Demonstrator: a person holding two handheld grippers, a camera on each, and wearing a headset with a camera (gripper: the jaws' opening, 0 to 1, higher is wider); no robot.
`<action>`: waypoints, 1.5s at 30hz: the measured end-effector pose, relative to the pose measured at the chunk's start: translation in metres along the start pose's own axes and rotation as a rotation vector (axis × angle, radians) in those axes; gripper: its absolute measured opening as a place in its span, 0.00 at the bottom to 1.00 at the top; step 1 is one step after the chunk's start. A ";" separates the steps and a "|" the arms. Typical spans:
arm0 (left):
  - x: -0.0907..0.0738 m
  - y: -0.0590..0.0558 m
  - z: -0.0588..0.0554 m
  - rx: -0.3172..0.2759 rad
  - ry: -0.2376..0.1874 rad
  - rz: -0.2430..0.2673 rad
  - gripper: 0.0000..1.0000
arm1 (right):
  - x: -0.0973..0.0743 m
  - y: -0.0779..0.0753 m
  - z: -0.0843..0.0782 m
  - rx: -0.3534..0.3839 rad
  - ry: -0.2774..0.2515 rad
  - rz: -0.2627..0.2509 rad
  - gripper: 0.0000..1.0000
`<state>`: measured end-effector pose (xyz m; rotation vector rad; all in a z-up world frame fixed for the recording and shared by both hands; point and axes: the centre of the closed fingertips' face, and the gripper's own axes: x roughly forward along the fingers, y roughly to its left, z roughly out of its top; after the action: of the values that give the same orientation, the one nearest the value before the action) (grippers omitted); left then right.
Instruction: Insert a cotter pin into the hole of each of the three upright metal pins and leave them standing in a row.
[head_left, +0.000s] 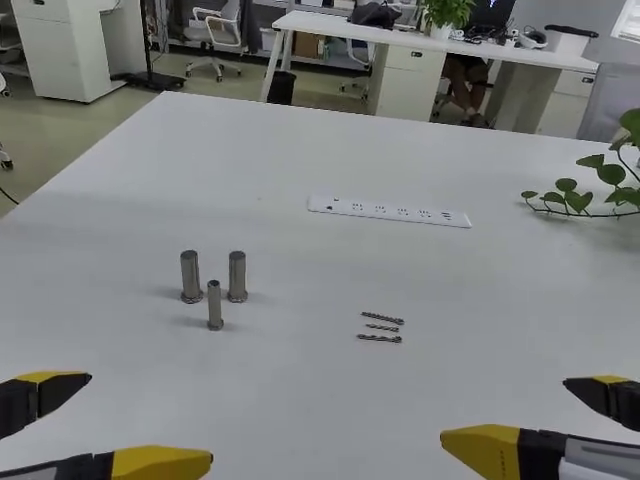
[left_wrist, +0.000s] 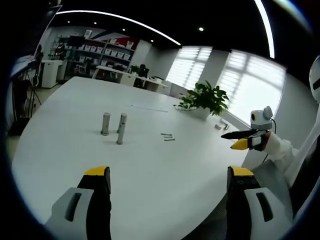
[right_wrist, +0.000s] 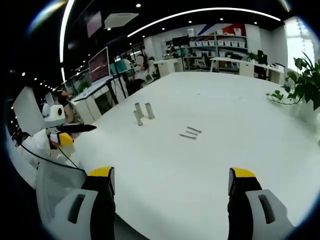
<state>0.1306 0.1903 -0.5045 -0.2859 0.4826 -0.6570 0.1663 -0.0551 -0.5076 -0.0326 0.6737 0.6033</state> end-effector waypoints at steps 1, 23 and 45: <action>0.000 0.000 0.000 0.000 0.001 0.000 0.96 | 0.000 0.000 0.000 0.000 0.001 0.000 0.92; 0.012 0.011 0.011 0.016 0.026 -0.023 0.95 | 0.002 -0.005 0.007 0.020 0.000 -0.026 0.92; 0.039 0.038 0.022 0.075 0.047 -0.019 0.89 | -0.003 -0.010 0.003 0.036 0.019 -0.048 0.90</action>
<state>0.1878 0.1963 -0.5143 -0.2048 0.4991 -0.7003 0.1714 -0.0638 -0.5051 -0.0210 0.7003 0.5453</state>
